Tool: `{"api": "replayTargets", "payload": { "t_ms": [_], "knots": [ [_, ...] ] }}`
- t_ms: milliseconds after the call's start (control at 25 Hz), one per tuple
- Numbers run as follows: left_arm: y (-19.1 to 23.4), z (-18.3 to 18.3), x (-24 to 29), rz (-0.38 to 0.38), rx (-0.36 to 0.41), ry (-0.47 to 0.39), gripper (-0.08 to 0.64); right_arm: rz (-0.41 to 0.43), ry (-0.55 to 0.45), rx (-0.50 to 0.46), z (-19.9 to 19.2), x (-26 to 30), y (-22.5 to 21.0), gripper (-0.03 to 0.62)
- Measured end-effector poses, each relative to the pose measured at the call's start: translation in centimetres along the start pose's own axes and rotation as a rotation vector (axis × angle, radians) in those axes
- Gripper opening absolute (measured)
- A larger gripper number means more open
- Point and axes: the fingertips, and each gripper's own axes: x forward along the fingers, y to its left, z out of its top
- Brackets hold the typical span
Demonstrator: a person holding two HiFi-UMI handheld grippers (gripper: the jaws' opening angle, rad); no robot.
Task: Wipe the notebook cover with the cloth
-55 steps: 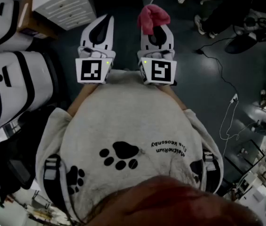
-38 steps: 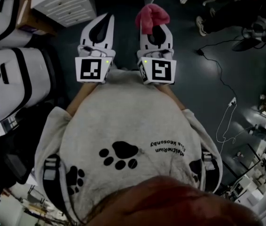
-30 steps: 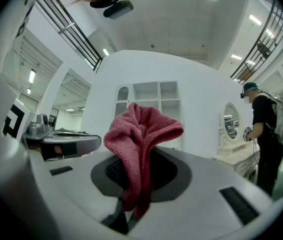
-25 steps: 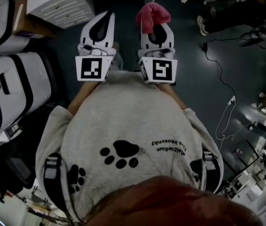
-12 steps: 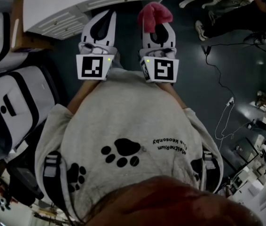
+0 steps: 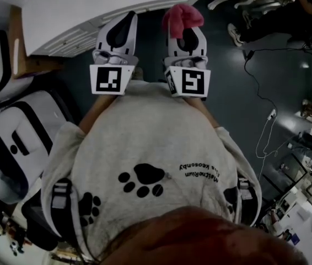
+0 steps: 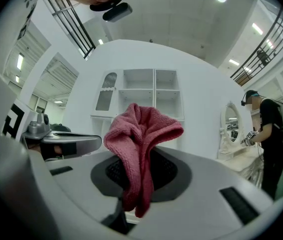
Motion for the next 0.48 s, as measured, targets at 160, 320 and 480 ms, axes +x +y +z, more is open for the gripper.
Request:
{"api": "replayTargets", "payload": {
  "t_ms": [160, 320, 480],
  "knots": [
    [1.4, -0.6, 0.8, -0.013, -0.017, -0.001, 0.011, -0.013, 0.012, -0.014, -0.4, 1.4, 0.3, 0.074],
    [1.4, -0.6, 1.3, -0.029, -0.026, 0.003, 0.012, -0.033, 0.010, -0.005, 0.0, 1.6, -0.2, 0.074],
    [2.2, -0.6, 1.6, -0.029, -0.028, 0.003, 0.011, -0.029, 0.007, -0.017, 0.3, 2.4, 0.2, 0.074]
  ]
}}
